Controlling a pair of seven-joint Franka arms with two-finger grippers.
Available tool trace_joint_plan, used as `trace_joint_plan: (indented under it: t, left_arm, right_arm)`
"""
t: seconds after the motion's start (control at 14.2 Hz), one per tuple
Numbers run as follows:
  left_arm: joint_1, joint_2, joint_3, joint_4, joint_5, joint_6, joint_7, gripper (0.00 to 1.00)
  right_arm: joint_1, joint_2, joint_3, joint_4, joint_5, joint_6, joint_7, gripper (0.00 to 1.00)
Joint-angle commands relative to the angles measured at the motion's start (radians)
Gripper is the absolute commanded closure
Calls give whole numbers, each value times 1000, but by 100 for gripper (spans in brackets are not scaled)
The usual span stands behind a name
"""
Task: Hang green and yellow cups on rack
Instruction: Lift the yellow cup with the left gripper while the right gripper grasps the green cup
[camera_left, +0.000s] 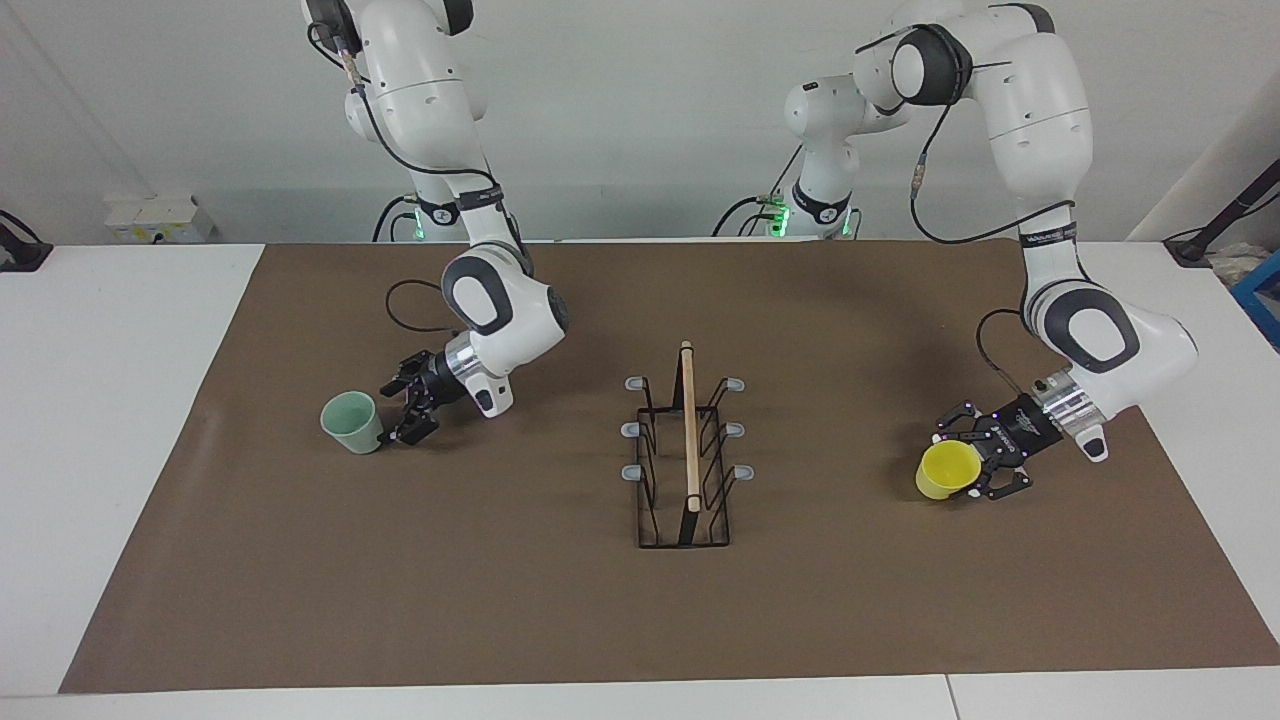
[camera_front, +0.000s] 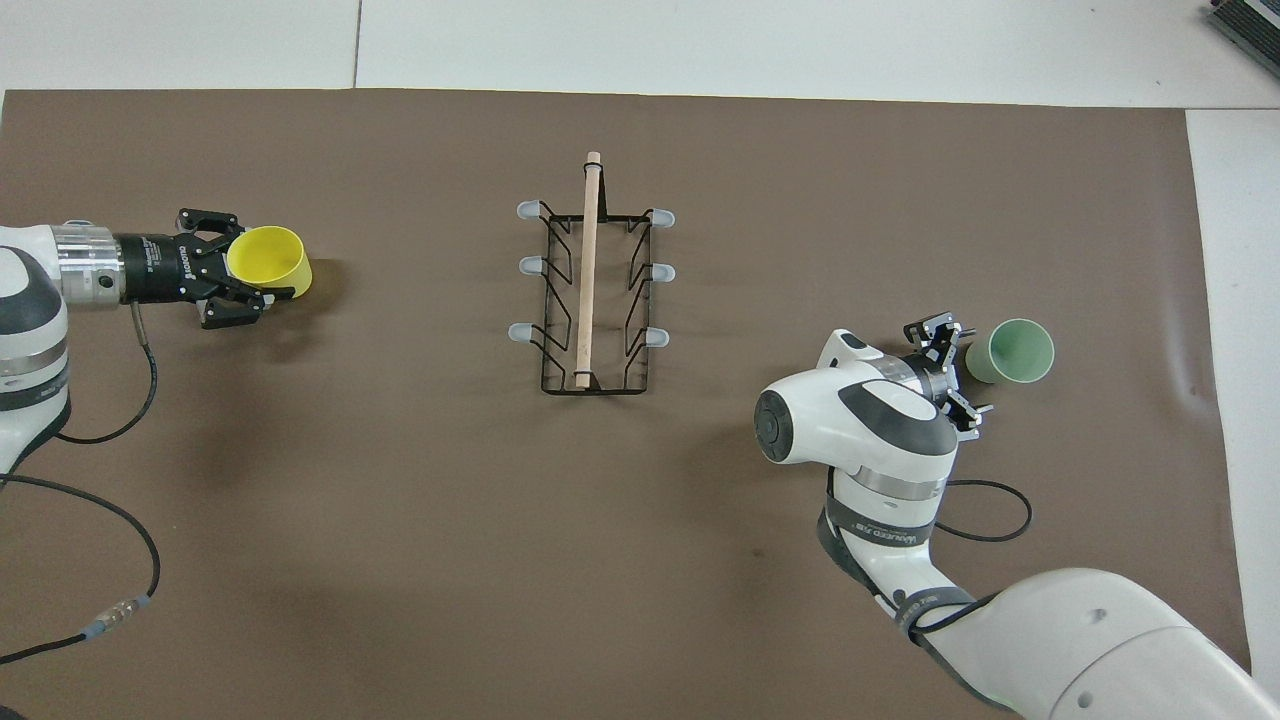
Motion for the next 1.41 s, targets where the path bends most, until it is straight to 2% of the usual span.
trace_joint_plan:
  t: [0.0,0.21,0.49,0.77,0.91,1.06,1.13,1.2,1.27,1.34]
  left_arm:
    - [-29,-43,14,-12,0,18,14,100]
    - [-76,-97,16,10,151,7,-6,100]
    - [-164,-224,16,-1,363,12,-58,100]
    - [-337,-333,16,-4,714,12,-75,100]
    - [-440,-350,16,-4,901,12,-85,100]
    - [-521,-353,16,-2,1015,18,-132,100]
    - [-569,-353,16,-4,1093,22,-167,100]
    - [-605,-355,16,-7,1164,26,-181,100]
    - [-638,-355,16,-11,1227,42,-184,100]
    - [-671,-358,16,-28,1308,68,-190,100]
  right_arm:
    - [-29,-12,6,-47,-81,47,43,0]
    - [-52,-12,6,-53,-146,62,43,0]
    - [-80,-10,6,-64,-212,94,44,0]
    - [-111,-10,6,-78,-259,111,70,0]
    - [-118,-10,6,-84,-276,124,74,0]
    - [-126,-10,6,-84,-287,130,72,0]
    - [-128,-10,6,-84,-287,130,72,12]
    - [-128,-10,6,-84,-287,130,72,46]
    - [-128,-9,6,-84,-287,130,72,73]
    - [-128,-9,6,-84,-287,130,72,95]
